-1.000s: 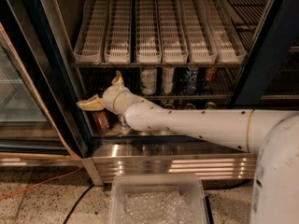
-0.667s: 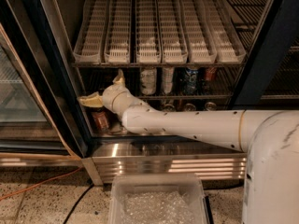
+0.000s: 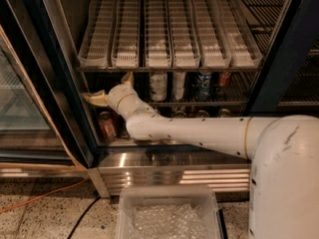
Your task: Pick orange can from middle shelf of fridge
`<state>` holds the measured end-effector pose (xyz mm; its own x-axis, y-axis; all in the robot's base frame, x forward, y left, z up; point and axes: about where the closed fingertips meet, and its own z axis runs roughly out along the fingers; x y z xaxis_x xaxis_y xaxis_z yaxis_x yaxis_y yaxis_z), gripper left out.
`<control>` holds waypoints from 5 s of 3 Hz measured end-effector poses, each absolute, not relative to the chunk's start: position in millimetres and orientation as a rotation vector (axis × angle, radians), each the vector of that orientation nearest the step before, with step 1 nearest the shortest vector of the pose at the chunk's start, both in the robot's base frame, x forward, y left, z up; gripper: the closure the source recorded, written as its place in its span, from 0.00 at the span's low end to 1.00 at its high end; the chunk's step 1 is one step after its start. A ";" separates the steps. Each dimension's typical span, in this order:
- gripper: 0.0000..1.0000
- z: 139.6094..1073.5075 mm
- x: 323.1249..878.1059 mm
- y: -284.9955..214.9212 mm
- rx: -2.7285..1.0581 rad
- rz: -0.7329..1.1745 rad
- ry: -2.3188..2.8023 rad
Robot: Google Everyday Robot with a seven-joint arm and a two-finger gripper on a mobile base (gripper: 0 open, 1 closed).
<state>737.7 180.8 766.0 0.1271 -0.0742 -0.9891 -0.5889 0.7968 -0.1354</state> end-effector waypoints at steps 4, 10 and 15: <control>0.00 777.7 770.9 204.6 -0.498 0.585 1.425; 0.24 782.7 770.1 206.5 -0.487 0.535 1.414; 0.23 775.7 788.4 191.5 -0.386 0.517 1.495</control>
Offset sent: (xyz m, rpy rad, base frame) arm 0.0353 0.0297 0.0114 0.1519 0.0320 0.0893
